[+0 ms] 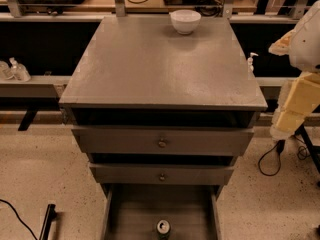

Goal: Pick green can from bottom drawer and place on counter

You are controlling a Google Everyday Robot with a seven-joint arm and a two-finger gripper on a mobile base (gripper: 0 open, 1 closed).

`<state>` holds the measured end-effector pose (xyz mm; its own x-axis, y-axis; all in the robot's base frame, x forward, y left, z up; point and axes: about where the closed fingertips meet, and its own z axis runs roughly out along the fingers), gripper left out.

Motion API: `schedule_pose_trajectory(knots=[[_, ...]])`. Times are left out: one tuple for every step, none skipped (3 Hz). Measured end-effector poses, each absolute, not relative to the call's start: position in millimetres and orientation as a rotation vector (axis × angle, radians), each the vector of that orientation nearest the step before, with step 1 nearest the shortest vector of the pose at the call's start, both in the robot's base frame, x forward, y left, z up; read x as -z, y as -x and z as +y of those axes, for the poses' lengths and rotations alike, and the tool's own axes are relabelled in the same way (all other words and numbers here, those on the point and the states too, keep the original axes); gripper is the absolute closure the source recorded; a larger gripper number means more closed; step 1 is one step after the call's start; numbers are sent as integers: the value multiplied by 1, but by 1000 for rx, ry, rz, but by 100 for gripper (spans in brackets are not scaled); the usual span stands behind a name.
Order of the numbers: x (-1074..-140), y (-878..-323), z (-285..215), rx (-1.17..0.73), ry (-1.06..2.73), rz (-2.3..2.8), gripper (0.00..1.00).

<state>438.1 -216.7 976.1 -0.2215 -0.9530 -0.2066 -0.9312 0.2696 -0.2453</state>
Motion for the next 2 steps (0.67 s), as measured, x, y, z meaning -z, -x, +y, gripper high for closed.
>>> schedule_pose_trajectory(knots=[[-976,-438,-217,98,1725,2232,0],[-952,-448,-214,46,1743,2259,0]])
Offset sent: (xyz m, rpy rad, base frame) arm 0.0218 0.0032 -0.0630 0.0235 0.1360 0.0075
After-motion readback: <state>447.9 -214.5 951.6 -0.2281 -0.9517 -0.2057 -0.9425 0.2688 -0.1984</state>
